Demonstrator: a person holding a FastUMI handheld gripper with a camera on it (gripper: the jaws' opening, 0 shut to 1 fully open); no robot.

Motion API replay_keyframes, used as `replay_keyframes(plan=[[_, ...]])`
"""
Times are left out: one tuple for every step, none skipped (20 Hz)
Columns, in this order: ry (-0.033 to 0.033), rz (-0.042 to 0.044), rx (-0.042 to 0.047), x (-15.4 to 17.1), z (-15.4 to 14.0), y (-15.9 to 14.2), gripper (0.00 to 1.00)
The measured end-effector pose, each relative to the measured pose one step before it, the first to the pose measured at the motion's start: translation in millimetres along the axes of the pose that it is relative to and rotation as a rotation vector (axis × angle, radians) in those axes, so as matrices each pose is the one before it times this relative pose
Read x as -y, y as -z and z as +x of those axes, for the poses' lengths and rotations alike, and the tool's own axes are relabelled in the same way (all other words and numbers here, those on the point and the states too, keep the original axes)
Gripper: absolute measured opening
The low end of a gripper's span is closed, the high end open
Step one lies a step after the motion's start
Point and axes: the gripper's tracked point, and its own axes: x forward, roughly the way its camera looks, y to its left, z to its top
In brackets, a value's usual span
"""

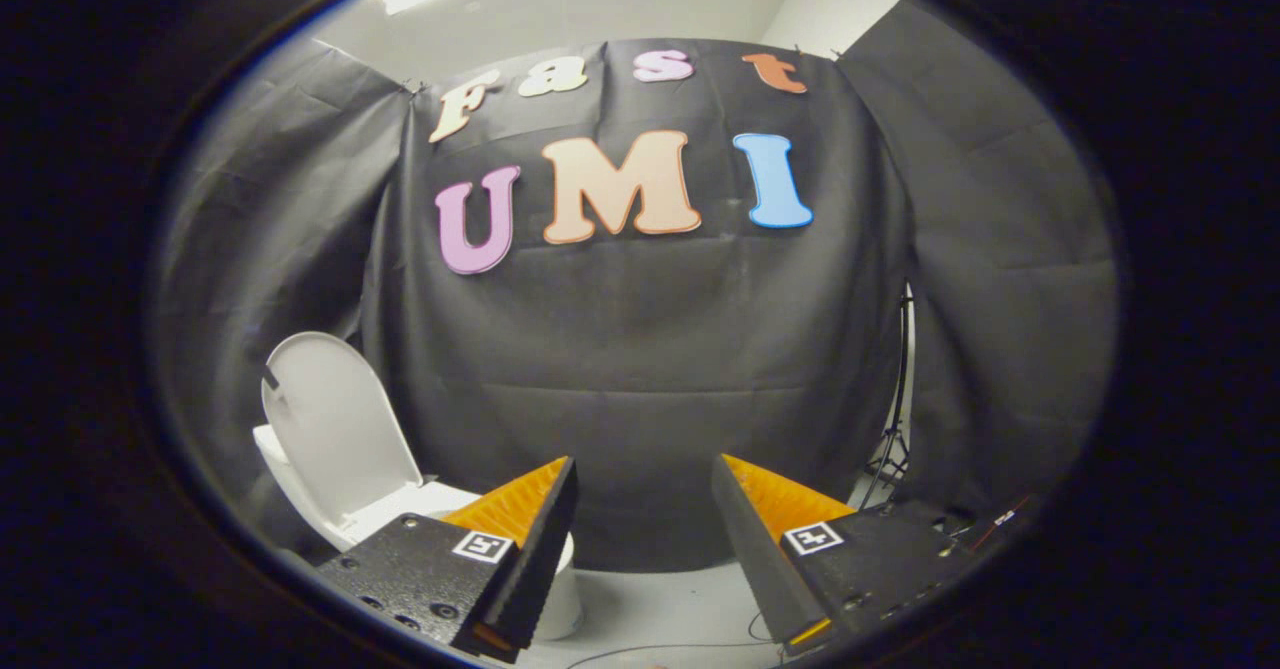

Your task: Open the toilet lid.

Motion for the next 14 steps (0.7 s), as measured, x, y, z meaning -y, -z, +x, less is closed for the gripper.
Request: replay_keyframes(plan=[[-0.00183,-0.00149,-0.01914,4.11,1.48,3.27,0.84],[0.00167,0.00226,-0.01531,4.64,-1.71,5.1,0.84],[-0.00052,0.00503,-0.01067,5.44,-4.73,7.15,0.84],[0.00274,0.0038,-0.00483,4.37,-2.15,3.53,0.84],[0.00516,0.00153,-0.005,3.27,-2.23,3.79,0.84],[0.00327,-0.00302,-0.00046,3.81,-2.28,3.03,0.83],[0.00181,-0.00311,0.00066,1.71,-1.51,2.09,0.83],[0.0004,-0.0046,0.00214,2.52,-2.01,1.96,0.83],[0.00194,-0.00003,-0.00519,1.96,-0.08,2.43,0.84],[-0.00404,0.00227,-0.00455,1.61,-1.43,3.19,0.84],[-0.00402,0.00399,-0.00871,1.3,-1.5,2.93,0.83],[-0.00881,0.00302,0.00426,0.13,-1.0,1.4,0.84],[-0.00401,0.00321,-0.00389,0.13,-0.56,1.73,0.84],[0.00385,0.0007,0.00558,2.41,-0.75,0.04,0.83]])
